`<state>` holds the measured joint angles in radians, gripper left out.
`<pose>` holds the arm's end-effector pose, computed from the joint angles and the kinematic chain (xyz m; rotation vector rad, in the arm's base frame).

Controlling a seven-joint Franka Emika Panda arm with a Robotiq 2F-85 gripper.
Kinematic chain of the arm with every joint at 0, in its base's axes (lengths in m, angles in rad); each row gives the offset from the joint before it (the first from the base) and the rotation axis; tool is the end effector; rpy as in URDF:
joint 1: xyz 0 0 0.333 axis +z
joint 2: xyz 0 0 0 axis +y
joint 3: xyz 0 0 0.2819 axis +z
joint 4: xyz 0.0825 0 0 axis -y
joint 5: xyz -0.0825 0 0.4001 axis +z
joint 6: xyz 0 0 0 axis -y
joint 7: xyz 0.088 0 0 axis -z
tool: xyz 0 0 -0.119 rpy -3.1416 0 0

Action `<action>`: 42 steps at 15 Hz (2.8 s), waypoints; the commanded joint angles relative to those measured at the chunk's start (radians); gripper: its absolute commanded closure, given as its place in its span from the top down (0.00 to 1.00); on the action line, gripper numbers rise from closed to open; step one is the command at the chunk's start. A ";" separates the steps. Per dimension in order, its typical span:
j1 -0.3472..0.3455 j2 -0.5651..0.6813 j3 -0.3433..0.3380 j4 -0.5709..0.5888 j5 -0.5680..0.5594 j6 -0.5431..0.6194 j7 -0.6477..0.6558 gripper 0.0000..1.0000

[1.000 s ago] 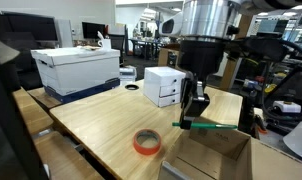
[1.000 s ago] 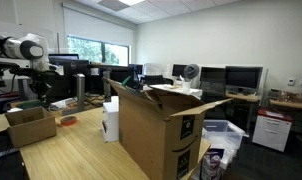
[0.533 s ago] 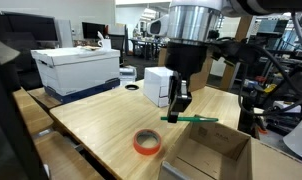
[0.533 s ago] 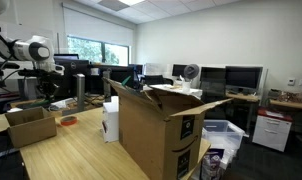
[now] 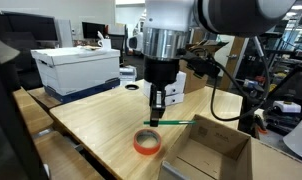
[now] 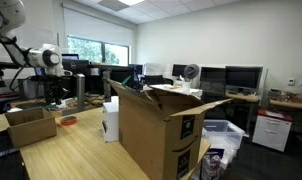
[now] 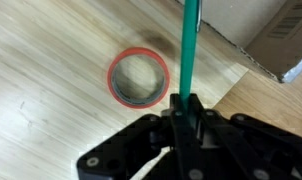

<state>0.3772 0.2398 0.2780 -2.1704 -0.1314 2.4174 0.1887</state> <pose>0.4481 0.3452 0.2314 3.0083 0.8586 0.0419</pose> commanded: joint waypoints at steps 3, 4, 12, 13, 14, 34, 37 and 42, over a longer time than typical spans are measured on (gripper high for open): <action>-0.007 0.105 -0.011 0.107 0.005 0.004 -0.047 0.05; -0.007 0.117 -0.013 0.119 0.006 0.005 -0.048 0.05; 0.006 0.189 -0.043 0.181 -0.005 0.043 -0.035 0.22; 0.006 0.193 -0.044 0.183 0.000 0.039 -0.035 0.36; 0.005 0.193 -0.043 0.178 0.004 0.039 -0.034 0.43; 0.005 -0.121 -0.007 -0.058 0.091 -0.122 0.221 1.00; -0.002 -0.160 0.006 -0.092 0.131 -0.148 0.220 1.00; -0.007 -0.205 0.016 -0.145 0.183 -0.159 0.213 1.00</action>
<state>0.3843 0.0953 0.2776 -2.2537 0.0116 2.2719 0.3927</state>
